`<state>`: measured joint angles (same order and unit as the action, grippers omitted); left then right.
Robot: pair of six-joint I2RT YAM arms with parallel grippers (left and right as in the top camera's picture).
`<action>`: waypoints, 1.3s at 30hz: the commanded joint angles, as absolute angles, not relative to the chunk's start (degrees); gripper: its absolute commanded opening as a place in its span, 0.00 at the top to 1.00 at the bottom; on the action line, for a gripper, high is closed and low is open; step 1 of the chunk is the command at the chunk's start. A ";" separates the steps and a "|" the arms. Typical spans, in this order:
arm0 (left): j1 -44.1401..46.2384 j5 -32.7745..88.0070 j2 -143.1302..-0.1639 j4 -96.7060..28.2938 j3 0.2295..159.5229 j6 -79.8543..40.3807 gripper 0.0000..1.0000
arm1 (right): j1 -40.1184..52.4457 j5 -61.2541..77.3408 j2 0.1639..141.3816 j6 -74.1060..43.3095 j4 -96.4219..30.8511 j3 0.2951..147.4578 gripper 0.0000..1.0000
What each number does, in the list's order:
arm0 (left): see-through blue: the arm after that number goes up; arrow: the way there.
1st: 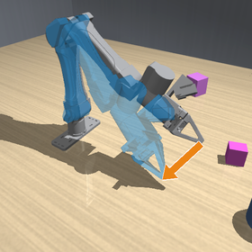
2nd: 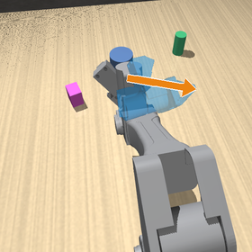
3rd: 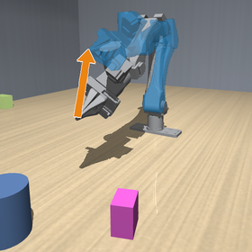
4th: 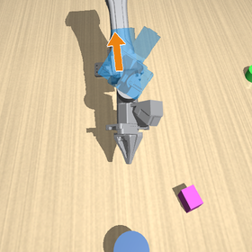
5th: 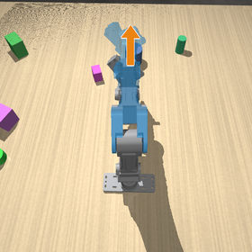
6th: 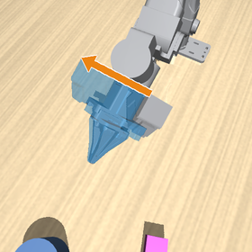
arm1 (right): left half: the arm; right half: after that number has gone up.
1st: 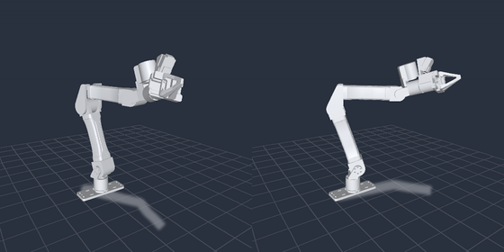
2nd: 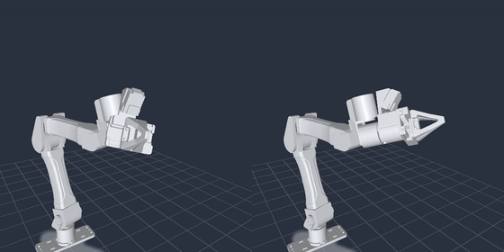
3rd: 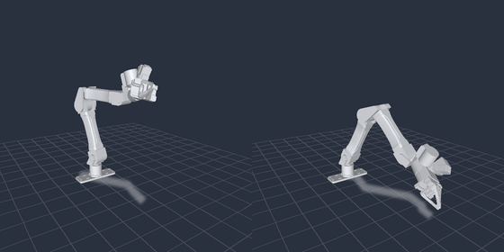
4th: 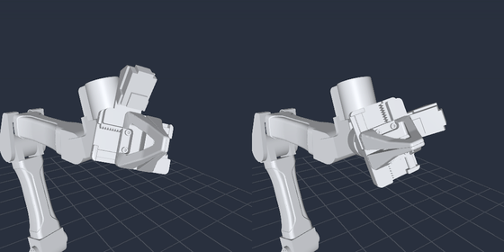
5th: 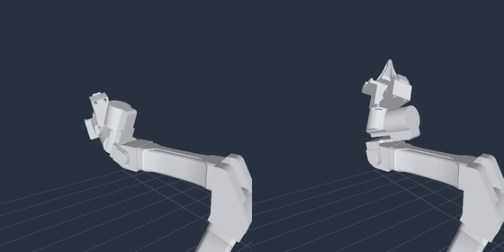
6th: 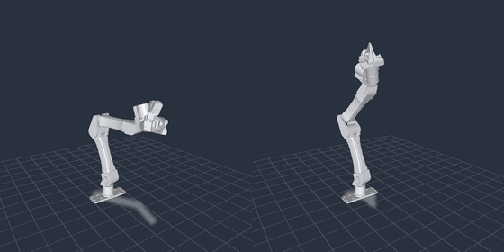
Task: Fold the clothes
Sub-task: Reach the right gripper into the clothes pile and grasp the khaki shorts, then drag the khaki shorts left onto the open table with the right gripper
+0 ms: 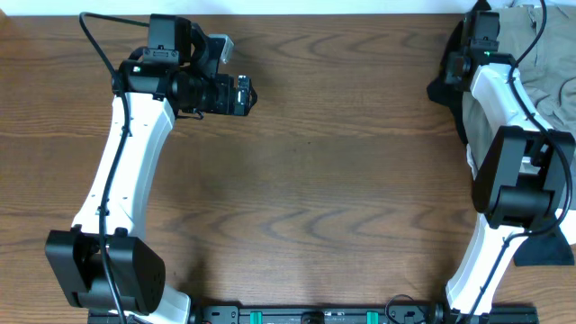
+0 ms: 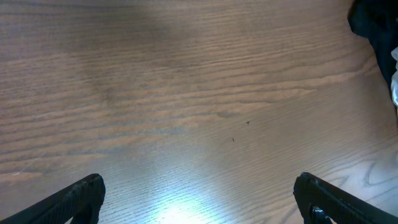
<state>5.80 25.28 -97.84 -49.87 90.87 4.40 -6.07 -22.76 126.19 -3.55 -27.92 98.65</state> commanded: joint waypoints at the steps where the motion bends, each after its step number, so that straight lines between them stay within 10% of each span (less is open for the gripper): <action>1: 5.98 24.84 -98.48 -49.87 91.94 4.86 0.02 | -7.53 -24.62 127.46 -5.87 -27.38 99.63 0.44; 9: 5.98 24.84 -98.48 -49.84 91.94 4.89 0.02 | -10.20 -21.19 127.74 -7.49 -26.28 99.61 0.64; 13: 5.98 24.84 -98.48 -49.78 91.94 4.89 0.02 | -10.55 -20.53 127.76 -7.46 -26.13 99.61 0.99; 26: 5.80 24.84 -98.48 -47.42 91.96 4.91 0.02 | -4.80 -6.15 113.21 1.02 -31.90 102.50 0.99; 39: -2.00 24.84 -93.58 -47.55 91.96 2.94 0.02 | 19.57 -2.26 103.13 3.95 -36.99 102.67 0.99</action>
